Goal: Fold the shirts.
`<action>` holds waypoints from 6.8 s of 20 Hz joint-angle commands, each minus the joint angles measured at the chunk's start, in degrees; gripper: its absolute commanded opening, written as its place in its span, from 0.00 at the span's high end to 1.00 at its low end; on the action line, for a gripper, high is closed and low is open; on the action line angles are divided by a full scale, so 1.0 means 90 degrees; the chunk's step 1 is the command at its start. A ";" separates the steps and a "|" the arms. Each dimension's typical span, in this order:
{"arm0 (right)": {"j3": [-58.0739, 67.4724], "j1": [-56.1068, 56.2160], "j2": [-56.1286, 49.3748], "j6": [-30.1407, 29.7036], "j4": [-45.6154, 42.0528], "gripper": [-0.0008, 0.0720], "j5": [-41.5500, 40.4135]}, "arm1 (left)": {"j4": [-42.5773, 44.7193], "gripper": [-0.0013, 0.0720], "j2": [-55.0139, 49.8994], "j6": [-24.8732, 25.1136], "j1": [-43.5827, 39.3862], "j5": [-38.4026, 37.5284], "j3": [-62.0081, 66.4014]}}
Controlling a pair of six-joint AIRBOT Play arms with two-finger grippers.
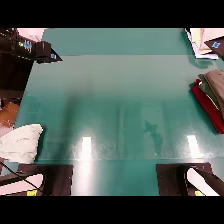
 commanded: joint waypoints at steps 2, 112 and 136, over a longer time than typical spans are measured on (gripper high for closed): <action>-0.0002 0.0029 0.0005 0.0002 0.0005 0.96 0.0015 | 0.0000 0.95 -0.0002 0.0000 -0.0002 0.0032 0.0002; -0.0007 0.0131 -0.0005 -0.0061 -0.0498 0.96 0.0867 | 0.2191 0.95 0.3198 -0.1542 -0.2686 0.0896 -0.4544; -0.1775 0.5129 -0.4070 -0.0678 -0.0267 0.28 -0.0860 | 0.3548 0.95 0.3572 -0.1331 -0.2047 -0.0537 -0.3366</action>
